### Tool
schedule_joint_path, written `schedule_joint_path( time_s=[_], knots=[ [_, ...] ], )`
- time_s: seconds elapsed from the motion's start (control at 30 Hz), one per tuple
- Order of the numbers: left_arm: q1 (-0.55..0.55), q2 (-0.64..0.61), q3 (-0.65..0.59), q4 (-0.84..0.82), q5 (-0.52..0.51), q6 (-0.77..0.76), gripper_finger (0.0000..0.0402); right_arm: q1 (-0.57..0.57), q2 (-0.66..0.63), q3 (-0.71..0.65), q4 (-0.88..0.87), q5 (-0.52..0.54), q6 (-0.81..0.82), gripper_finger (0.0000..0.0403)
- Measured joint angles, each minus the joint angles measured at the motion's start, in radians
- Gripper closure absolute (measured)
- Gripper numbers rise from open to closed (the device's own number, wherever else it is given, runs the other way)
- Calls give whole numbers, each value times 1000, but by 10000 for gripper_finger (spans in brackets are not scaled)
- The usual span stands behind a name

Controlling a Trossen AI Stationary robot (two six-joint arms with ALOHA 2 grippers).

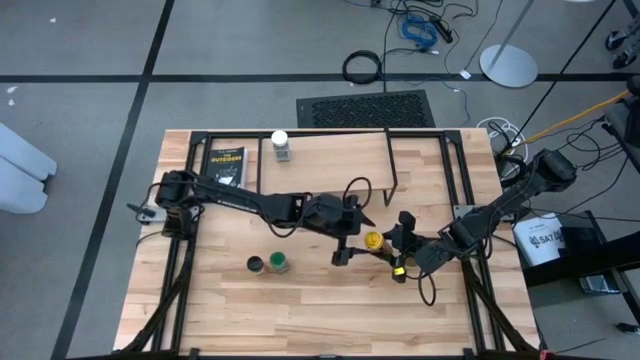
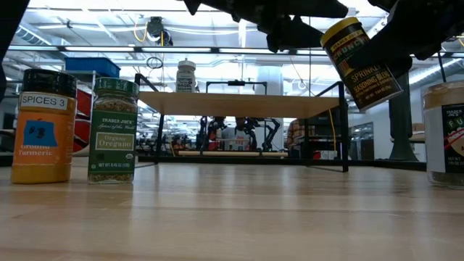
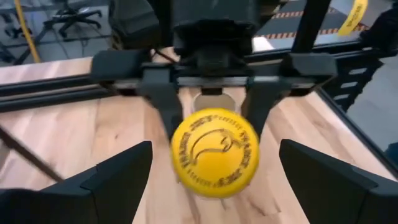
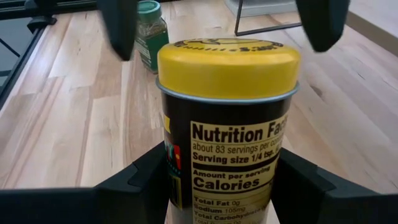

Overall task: Shelf spices
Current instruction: Remove the yellow seasoning bottle from the shelf

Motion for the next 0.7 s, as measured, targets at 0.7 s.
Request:
schedule_joint_path(
  time_s=[0.7],
  knots=[
    [0,34,0,50,-2,5,121,0,0,0,0,-1,0,195]
  ],
)
